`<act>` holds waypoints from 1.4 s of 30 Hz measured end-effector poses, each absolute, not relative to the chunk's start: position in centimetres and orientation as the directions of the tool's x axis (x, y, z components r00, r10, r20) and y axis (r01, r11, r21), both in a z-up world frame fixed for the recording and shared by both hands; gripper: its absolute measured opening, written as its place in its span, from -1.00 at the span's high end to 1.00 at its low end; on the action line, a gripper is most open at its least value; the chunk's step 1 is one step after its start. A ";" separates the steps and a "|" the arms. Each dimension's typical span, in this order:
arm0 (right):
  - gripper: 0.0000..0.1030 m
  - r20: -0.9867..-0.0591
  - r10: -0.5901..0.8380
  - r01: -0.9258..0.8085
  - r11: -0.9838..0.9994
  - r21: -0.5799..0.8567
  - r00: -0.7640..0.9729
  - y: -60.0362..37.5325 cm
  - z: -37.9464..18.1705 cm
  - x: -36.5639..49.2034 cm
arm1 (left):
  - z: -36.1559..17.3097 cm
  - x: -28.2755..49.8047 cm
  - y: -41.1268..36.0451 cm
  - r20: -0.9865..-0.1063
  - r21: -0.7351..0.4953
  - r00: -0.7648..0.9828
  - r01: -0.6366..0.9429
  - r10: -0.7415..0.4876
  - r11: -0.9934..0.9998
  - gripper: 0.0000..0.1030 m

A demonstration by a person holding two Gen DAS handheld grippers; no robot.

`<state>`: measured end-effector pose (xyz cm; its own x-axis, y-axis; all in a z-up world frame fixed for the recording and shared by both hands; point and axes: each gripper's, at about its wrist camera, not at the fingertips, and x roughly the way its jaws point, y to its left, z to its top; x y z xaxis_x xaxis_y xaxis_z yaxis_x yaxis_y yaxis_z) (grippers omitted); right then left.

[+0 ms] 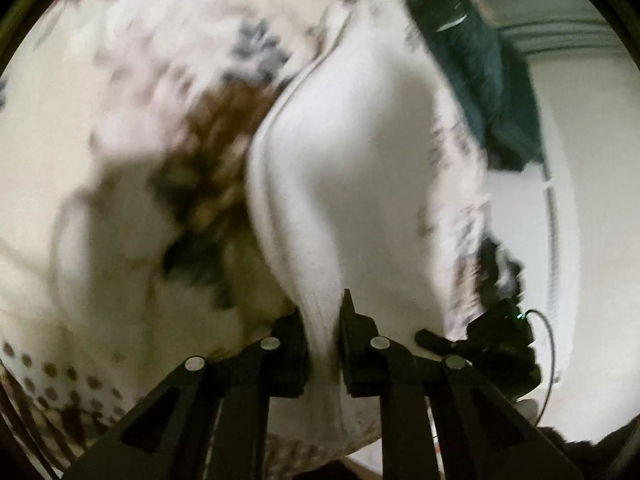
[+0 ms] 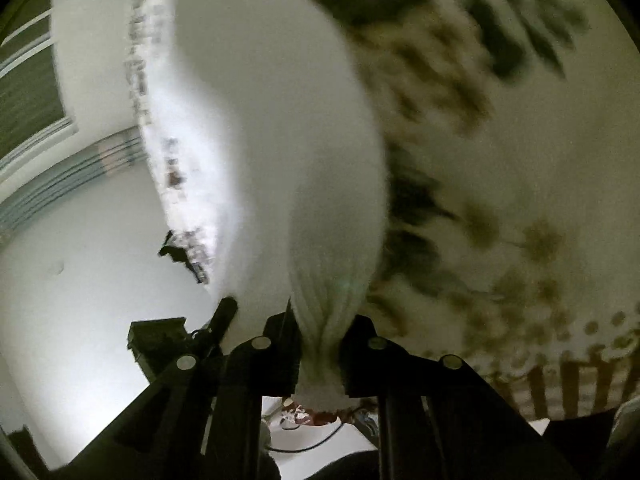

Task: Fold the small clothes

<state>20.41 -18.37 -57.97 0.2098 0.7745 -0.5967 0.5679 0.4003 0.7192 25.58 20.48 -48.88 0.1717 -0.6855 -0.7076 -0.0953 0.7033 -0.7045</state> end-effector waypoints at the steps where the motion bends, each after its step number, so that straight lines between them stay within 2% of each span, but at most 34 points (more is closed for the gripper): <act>1: 0.70 -0.595 0.773 0.551 0.404 0.730 0.221 -18.6 -56.5 21.4 | -47.7 26.6 20.5 -0.691 -0.719 0.193 -0.089 -0.697 0.689 0.81; 7: 0.70 -0.547 0.765 0.443 0.383 0.810 0.339 -20.5 -49.8 31.3 | -43.2 35.8 19.1 -0.607 -0.773 0.319 -0.025 -0.728 0.634 0.81; 14: 0.70 -0.581 0.694 0.357 0.462 0.812 0.425 -24.7 -47.6 49.6 | -44.7 51.2 15.3 -0.579 -0.769 0.401 0.021 -0.710 0.639 0.77; 16: 0.60 -0.581 0.689 0.357 0.460 0.813 0.433 -25.7 -47.9 54.9 | -45.6 55.5 14.4 -0.593 -0.758 0.413 0.003 -0.691 0.652 0.68; 17: 0.45 -0.578 0.695 0.368 0.450 0.814 0.427 -26.4 -48.5 57.7 | -46.2 57.3 14.4 -0.598 -0.755 0.416 -0.007 -0.685 0.656 0.52; 18: 0.08 -0.575 0.700 0.373 0.444 0.815 0.424 -26.7 -48.9 59.1 | -47.0 59.3 14.7 -0.607 -0.752 0.420 -0.031 -0.674 0.658 0.19; 20: -0.22 -0.577 0.673 0.375 0.440 0.816 0.464 -28.0 -48.9 61.4 | -47.6 60.6 15.7 -0.598 -0.762 0.445 -0.061 -0.666 0.644 -0.19; 22: -0.22 -0.590 0.650 0.364 0.464 0.807 0.479 -28.8 -48.6 61.9 | -48.1 61.0 17.0 -0.601 -0.760 0.472 -0.086 -0.645 0.645 -0.19; 25: -0.22 -0.666 0.595 0.364 0.559 0.745 0.449 -29.6 -49.2 60.7 | -48.7 60.5 17.3 -0.662 -0.688 0.463 -0.065 -0.589 0.723 -0.19; 28: -0.22 -0.746 0.554 0.352 0.660 0.664 0.369 -29.4 -50.8 59.6 | -50.6 61.0 15.8 -0.736 -0.602 0.397 -0.015 -0.548 0.798 -0.19; 31: -0.22 -0.775 0.547 0.311 0.712 0.629 0.315 -28.6 -52.7 59.7 | -52.5 62.7 13.1 -0.780 -0.548 0.331 0.050 -0.532 0.835 -0.19; 32: -0.09 -0.778 0.544 0.289 0.726 0.624 0.313 -28.2 -53.1 60.1 | -53.0 63.3 12.1 -0.794 -0.528 0.315 0.067 -0.520 0.847 -0.19; 33: 0.58 -0.784 0.530 0.269 0.743 0.613 0.324 -27.8 -53.2 60.6 | -53.3 63.7 11.2 -0.802 -0.512 0.307 0.086 -0.512 0.854 -0.15; 34: 0.92 -0.792 0.518 0.255 0.758 0.600 0.324 -27.3 -53.3 61.1 | -53.6 64.1 10.1 -0.808 -0.496 0.298 0.119 -0.507 0.860 -0.11; 35: 0.90 -0.801 0.499 0.248 0.773 0.583 0.330 -27.1 -53.0 61.5 | -53.8 64.4 9.2 -0.826 -0.456 0.297 0.146 -0.478 0.878 0.55; 36: 0.91 -0.799 0.481 0.240 0.780 0.578 0.362 -27.1 -52.5 61.8 | -53.9 64.6 8.7 -0.838 -0.435 0.288 0.162 -0.464 0.886 0.90; 39: 0.92 -0.795 0.440 0.238 0.791 0.563 0.418 -27.4 -50.9 62.9 | -52.5 64.1 9.5 -0.825 -0.410 0.356 0.161 -0.440 0.898 0.91; 42: 0.93 -0.806 0.386 0.256 0.809 0.530 0.450 -28.3 -49.8 63.8 | -52.2 64.4 12.1 -0.808 -0.444 0.389 0.094 -0.443 0.891 0.90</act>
